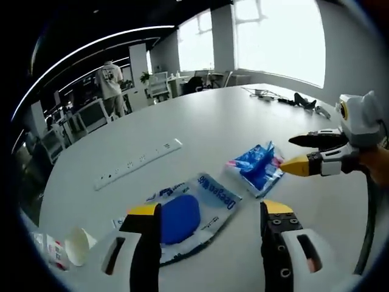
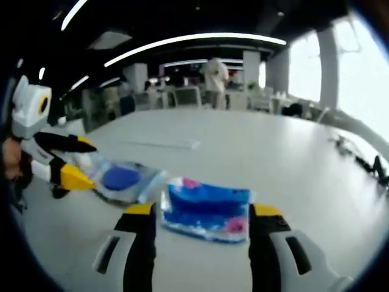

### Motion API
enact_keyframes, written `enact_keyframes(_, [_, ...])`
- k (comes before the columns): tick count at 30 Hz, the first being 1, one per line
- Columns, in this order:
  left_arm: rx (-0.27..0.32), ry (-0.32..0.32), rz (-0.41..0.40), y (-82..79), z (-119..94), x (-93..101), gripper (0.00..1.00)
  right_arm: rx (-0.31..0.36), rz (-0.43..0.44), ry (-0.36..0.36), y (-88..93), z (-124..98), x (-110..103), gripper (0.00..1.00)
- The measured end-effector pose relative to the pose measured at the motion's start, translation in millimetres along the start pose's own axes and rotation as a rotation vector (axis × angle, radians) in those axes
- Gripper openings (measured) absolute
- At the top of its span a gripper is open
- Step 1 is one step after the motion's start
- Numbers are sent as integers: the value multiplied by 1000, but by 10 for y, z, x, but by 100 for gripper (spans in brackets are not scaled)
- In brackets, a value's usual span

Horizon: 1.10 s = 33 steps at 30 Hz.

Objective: Arrange the tabletop items into an orderly group along one side of the table until the central work area is clear of visible clutter.

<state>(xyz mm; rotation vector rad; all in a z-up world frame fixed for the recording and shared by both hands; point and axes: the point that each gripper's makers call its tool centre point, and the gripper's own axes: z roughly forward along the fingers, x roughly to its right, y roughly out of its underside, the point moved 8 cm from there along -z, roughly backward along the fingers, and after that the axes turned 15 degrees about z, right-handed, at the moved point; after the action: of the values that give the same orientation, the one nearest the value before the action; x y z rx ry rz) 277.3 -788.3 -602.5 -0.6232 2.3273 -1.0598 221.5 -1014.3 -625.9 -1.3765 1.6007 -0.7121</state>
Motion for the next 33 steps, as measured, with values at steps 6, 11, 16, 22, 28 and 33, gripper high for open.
enact_keyframes(6, [-4, -61, -32, 256, -523, -213, 67, 41, 7, -31, -56, -181, -274, 61])
enact_keyframes(11, [14, -106, -42, 461, -980, -373, 69, 50, -18, -50, -42, -317, -508, 62])
enact_keyframes(16, [42, -150, -67, 674, -1433, -506, 70, 68, -50, -57, 25, -518, -765, 62])
enact_keyframes(22, [87, -189, -101, 840, -1863, -711, 75, 94, -39, -48, 83, -760, -1005, 66])
enact_keyframes(28, [101, -214, -125, 957, -2119, -850, 77, 92, -43, -36, 109, -865, -1134, 67])
enact_keyframes(33, [99, -209, -121, 1045, -2251, -900, 81, 100, -53, -51, 75, -922, -1250, 71])
